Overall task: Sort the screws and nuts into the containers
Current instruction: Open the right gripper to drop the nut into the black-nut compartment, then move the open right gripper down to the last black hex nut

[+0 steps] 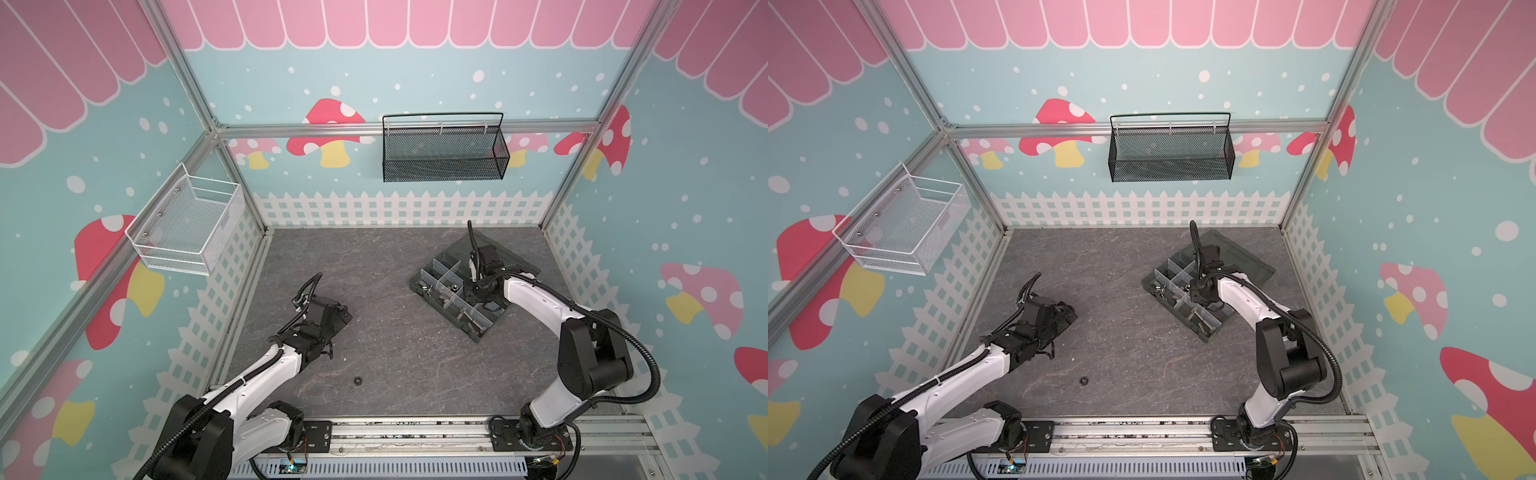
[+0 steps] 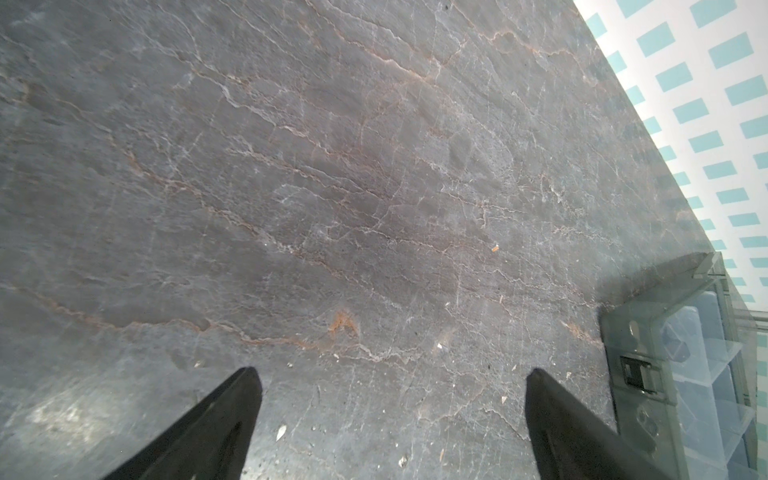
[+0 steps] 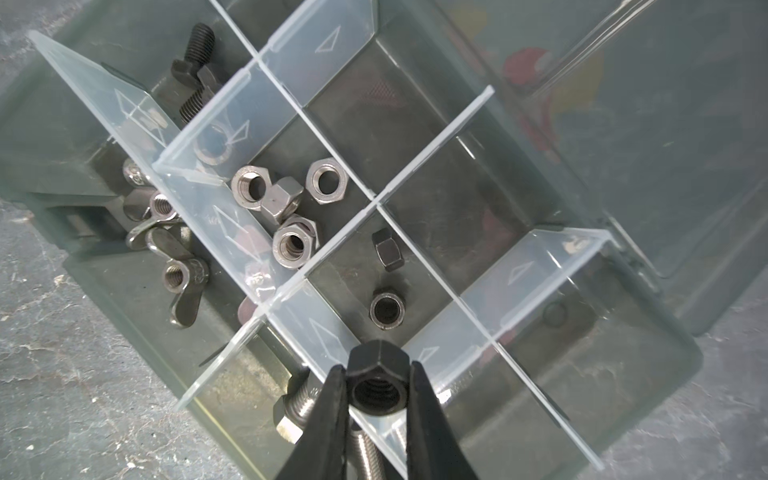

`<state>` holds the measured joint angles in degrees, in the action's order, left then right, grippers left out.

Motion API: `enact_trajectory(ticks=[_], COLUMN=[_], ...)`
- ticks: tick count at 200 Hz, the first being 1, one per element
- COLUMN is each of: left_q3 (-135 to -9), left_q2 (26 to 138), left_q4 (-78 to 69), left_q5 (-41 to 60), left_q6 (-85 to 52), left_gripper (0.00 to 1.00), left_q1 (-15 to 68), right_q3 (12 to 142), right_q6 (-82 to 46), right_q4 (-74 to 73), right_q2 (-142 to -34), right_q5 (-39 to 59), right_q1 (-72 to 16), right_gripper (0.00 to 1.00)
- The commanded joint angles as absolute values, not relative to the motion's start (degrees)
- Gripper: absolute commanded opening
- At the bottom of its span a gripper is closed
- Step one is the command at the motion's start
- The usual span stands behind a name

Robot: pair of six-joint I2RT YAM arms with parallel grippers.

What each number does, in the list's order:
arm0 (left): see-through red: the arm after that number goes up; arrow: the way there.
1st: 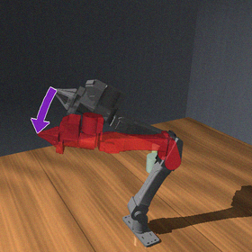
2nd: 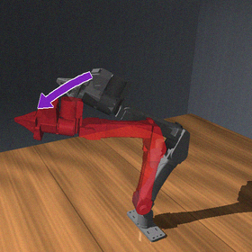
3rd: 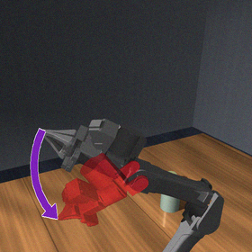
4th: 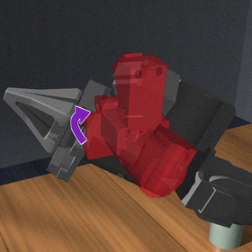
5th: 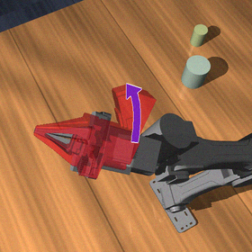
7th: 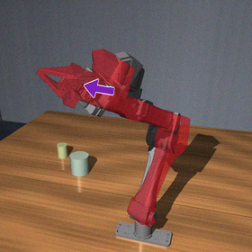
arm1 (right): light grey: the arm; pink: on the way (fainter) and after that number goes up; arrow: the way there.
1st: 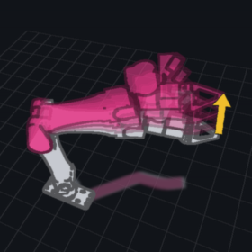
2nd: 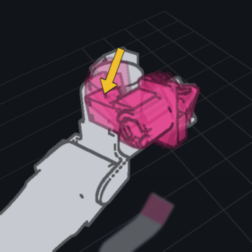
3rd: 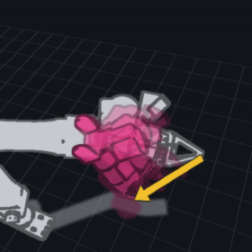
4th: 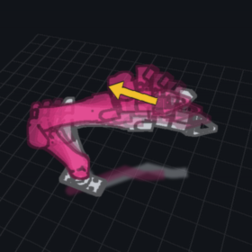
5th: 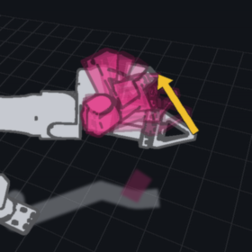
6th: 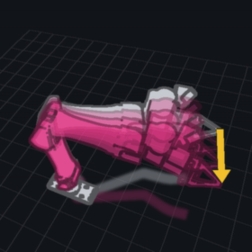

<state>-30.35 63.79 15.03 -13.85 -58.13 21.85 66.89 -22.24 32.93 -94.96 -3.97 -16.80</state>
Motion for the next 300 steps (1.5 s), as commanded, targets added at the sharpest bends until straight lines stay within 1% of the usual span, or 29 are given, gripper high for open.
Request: enact_trajectory(ticks=[1,29,42,79,97,135,162,196,252,300], left_q3=[-30.9,-30.9,-30.9,-30.7,-30.6,-30.3,-30.3,-30.0,-29.6,-29.6], left_q2=[63.5,63.4,63.4,62.9,62.6,62.1,61.6,60.7,59.3,58.2], left_q4=[14.4,14.7,14.7,15.0,15.1,15.8,16.4,17.5,19.4,20.0], left_q5=[-14.4,-14.6,-14.7,-14.7,-15.0,-15.5,-15.9,-16.6,-15.7,-13.8], left_q6=[-58.2,-58.1,-58.1,-58.1,-58.1,-58.0,-57.7,-57.1,-55.1,-53.5], left_gripper=[1.0,1.0,1.0,1.0,1.0,1.0,1.0,1.0,1.0,1.0], left_q1=[21.5,21.5,21.5,21.4,21.3,21.1,20.8,19.8,15.6,11.9], right_q3=[68.7,68.9,69.0,69.3,69.0,68.9,68.7,69.3,70.6,72.9], right_q6=[-20.7,-20.5,-20.4,-20.0,-19.8,-19.9,-20.5,-21.3,-24.5,-25.9], right_q4=[32.2,32.2,32.3,33.0,33.2,34.9,35.6,35.5,35.7,35.7], right_q2=[-96.1,-96.3,-96.1,-93.9,-91.8,-88.4,-87.0,-86.5,-88.5,-92.5], right_q5=[-2.7,-2.9,-3.1,-4.1,-4.6,-6.5,-8.1,-10.7,-8.9,-8.3], right_q1=[-16.3,-16.2,-16.2,-16.2,-16.5,-19.1,-22.8,-30.4,-40.8,-48.8], right_gripper=[0.28,0.41,0.44,0.46,0.49,0.51,0.55,0.61,0.68,0.7])
